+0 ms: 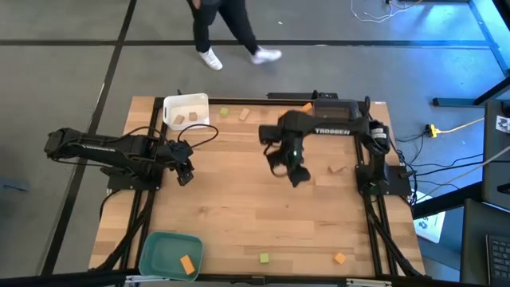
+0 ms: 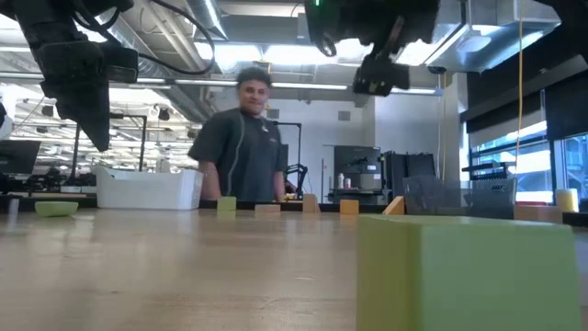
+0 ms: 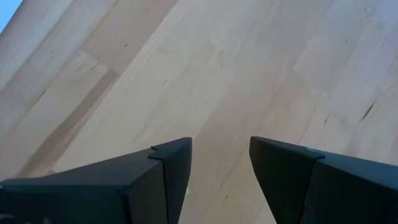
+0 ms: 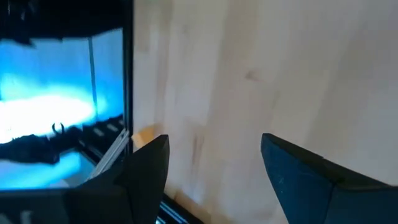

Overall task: Sort & place blocks by color
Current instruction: Put the brown block into the white bin

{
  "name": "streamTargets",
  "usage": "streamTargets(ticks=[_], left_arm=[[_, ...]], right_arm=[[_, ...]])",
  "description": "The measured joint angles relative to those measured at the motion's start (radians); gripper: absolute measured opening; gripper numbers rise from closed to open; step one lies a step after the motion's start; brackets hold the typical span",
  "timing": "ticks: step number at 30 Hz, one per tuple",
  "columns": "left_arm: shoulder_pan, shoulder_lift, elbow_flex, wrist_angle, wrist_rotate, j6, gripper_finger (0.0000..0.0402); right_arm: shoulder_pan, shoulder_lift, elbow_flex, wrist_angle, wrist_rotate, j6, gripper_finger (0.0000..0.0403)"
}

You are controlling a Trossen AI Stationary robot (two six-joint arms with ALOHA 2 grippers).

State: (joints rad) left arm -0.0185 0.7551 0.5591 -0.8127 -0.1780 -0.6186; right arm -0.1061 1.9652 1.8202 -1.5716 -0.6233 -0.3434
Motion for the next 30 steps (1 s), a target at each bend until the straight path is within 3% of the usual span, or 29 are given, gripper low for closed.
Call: streamTargets(ticks=[3,12,19,23,30], left_arm=[[0.000,0.000,0.000,0.000,0.004,0.000,0.0158],[-0.028,0.000,0.000,0.000,0.015,0.026,0.0158],[-0.071,0.000,0.000,0.000,0.015,0.026,0.0158],[-0.089,0.000,0.000,0.002,0.011,0.025,0.0158],[-0.099,0.000,0.000,0.004,0.007,0.025,0.0158]], right_arm=[[0.063,0.000,0.000,0.001,0.041,0.034,0.0255],[0.198,0.000,0.000,0.001,0.331,0.187,0.0255],[0.201,-0.097,-0.012,0.001,0.354,0.267,0.0255],[0.180,-0.215,-0.123,0.010,0.413,0.319,0.0255],[0.114,-0.455,-0.448,0.039,0.562,0.360,0.0255]])
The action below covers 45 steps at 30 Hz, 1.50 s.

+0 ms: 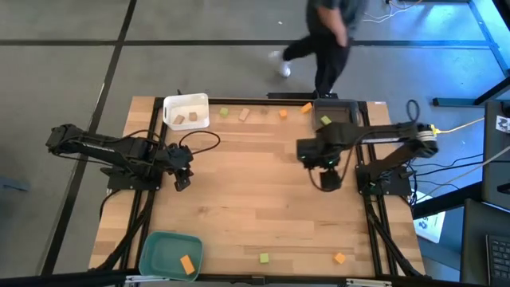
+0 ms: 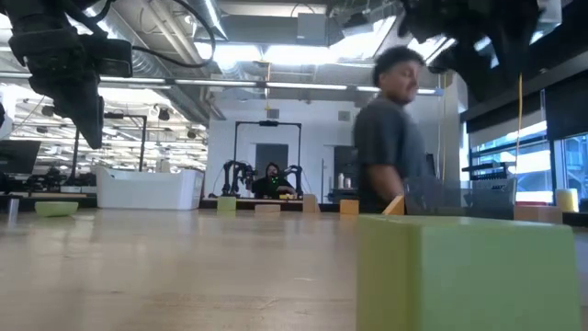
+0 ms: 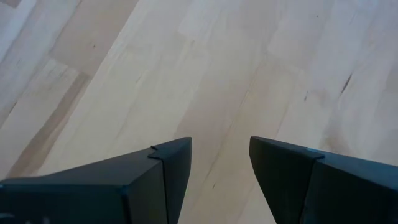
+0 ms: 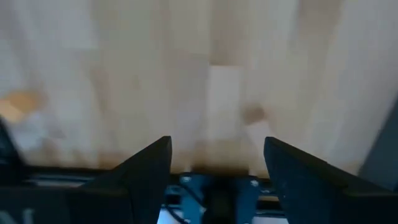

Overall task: Sort & place blocks by color
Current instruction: Put the brown block into the white bin

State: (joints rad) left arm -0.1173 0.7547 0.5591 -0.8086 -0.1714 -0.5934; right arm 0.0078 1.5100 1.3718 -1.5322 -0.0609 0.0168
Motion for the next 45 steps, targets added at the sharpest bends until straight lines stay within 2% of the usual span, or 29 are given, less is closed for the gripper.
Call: streamTargets(ticks=[8,17,26,31,45], left_arm=[[0.000,0.000,0.000,0.004,-0.034,-0.028,0.0158],[0.001,0.000,0.000,0.013,-0.054,-0.059,0.0158],[0.001,0.000,0.000,0.019,-0.069,-0.085,0.0158],[0.001,0.000,0.000,0.019,-0.074,-0.088,0.0158],[0.001,0.000,0.000,0.018,-0.081,-0.110,0.0158]], right_arm=[[-0.143,-0.177,-0.317,0.147,0.029,-0.133,0.0255],[-0.269,-0.191,-0.541,0.319,0.026,-0.211,0.0255],[-0.365,-0.162,-0.558,0.386,0.022,-0.236,0.0255],[-0.407,-0.107,-0.557,0.389,-0.040,-0.214,0.0255],[-0.421,0.056,-0.557,0.388,-0.038,-0.271,0.0255]])
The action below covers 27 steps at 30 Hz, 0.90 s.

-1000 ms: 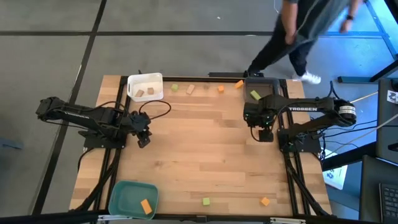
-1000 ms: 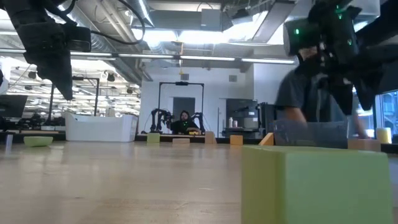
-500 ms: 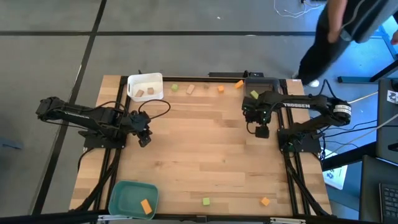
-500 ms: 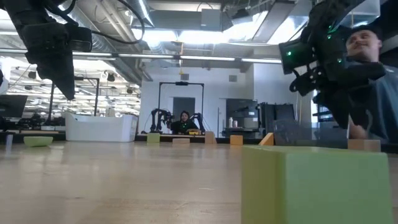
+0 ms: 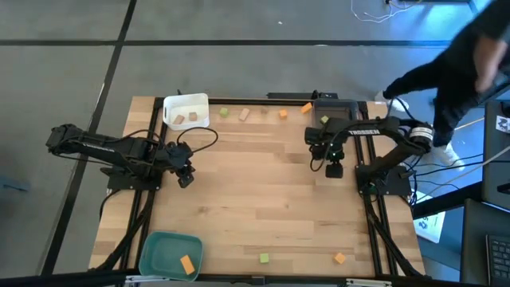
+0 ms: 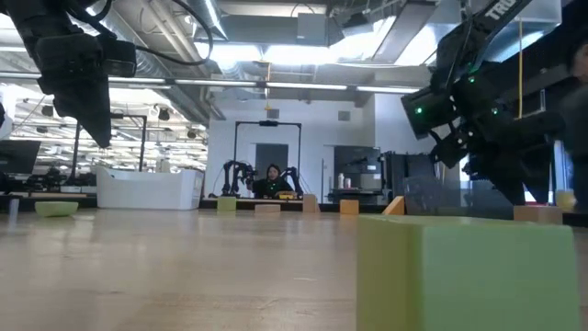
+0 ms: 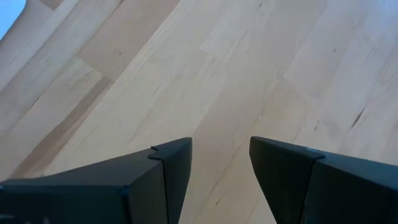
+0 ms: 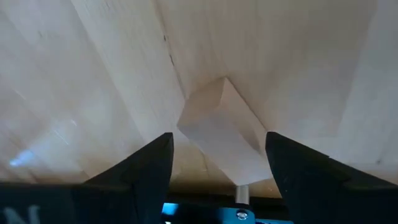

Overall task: Sort & place blocks by color
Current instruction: Put the brown block into the white bin

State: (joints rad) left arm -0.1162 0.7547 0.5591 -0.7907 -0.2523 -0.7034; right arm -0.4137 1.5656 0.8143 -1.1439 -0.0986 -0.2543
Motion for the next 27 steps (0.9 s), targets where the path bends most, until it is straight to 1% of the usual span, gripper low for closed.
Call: streamTargets(ticks=[4,10,27], left_arm=[[0.000,0.000,0.000,0.000,0.000,-0.002,0.0158],[0.000,0.000,0.000,-0.001,0.000,-0.005,0.0158],[0.000,0.000,0.000,-0.001,0.000,-0.005,0.0158]], right_arm=[[0.000,0.052,0.000,0.008,0.000,-0.026,0.0255],[0.000,0.111,0.001,0.087,0.003,-0.040,0.0255],[0.000,0.121,0.002,0.116,0.004,-0.011,0.0255]])
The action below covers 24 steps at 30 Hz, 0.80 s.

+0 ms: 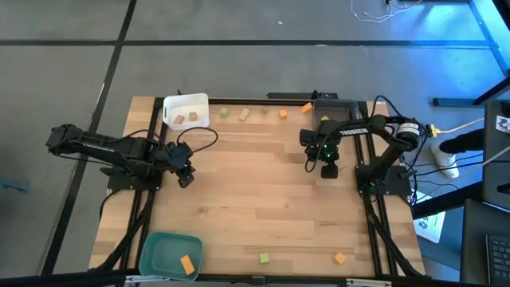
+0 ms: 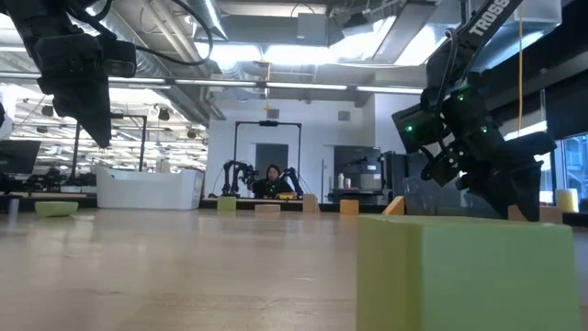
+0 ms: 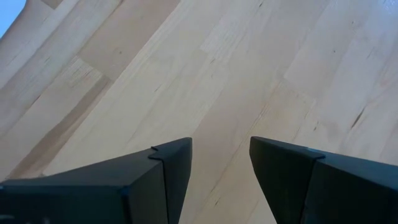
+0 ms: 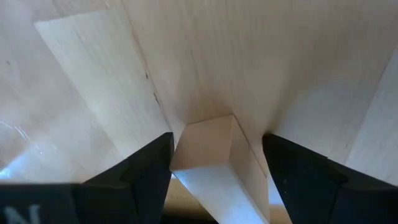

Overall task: Sort & place blocks by color
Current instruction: Put the brown block into the white bin

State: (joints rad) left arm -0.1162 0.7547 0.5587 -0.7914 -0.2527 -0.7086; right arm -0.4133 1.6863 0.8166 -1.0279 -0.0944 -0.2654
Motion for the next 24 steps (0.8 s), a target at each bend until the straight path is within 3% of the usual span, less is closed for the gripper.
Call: streamTargets(ticks=[8,17,24], left_arm=[[0.000,0.000,0.000,0.000,0.000,0.000,0.0158],[0.000,0.000,0.000,0.000,-0.001,0.000,0.0158],[0.000,0.000,0.000,0.000,-0.002,0.002,0.0158]], right_arm=[[0.000,0.001,0.000,0.005,0.004,-0.001,0.0238],[0.000,0.000,-0.001,0.030,0.033,-0.001,0.0133],[0.000,0.002,0.010,0.033,0.032,-0.002,0.0133]])
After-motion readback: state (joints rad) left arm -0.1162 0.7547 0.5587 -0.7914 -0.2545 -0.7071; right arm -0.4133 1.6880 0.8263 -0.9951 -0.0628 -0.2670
